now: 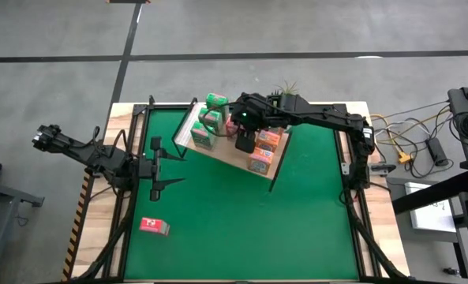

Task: Stack cereal on shelf
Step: Put the top red cereal box aligned with the other red cereal box on the shelf

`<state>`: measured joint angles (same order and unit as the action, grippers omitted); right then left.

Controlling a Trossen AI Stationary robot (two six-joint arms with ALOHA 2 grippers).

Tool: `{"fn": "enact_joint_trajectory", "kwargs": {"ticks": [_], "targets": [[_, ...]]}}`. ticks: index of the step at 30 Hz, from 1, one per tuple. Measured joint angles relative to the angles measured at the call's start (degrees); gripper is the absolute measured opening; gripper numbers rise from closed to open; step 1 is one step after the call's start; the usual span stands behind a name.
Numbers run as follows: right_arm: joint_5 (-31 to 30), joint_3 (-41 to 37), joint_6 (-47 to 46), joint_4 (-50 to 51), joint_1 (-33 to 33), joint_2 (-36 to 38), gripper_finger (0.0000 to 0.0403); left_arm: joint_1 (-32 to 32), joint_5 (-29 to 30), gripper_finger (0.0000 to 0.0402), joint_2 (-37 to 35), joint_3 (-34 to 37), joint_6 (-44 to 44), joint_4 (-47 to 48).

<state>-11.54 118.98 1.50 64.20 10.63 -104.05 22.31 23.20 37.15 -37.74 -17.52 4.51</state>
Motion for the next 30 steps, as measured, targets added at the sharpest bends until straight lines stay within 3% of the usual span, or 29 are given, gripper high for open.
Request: {"fn": "enact_joint_trajectory", "kwargs": {"ticks": [30], "targets": [[0.09, 1.49, -1.49, 1.26, -0.24, 0.17, 0.0194, -0.04, -0.01, 0.024, 0.0, 0.0, 0.0, 0.02]]}}
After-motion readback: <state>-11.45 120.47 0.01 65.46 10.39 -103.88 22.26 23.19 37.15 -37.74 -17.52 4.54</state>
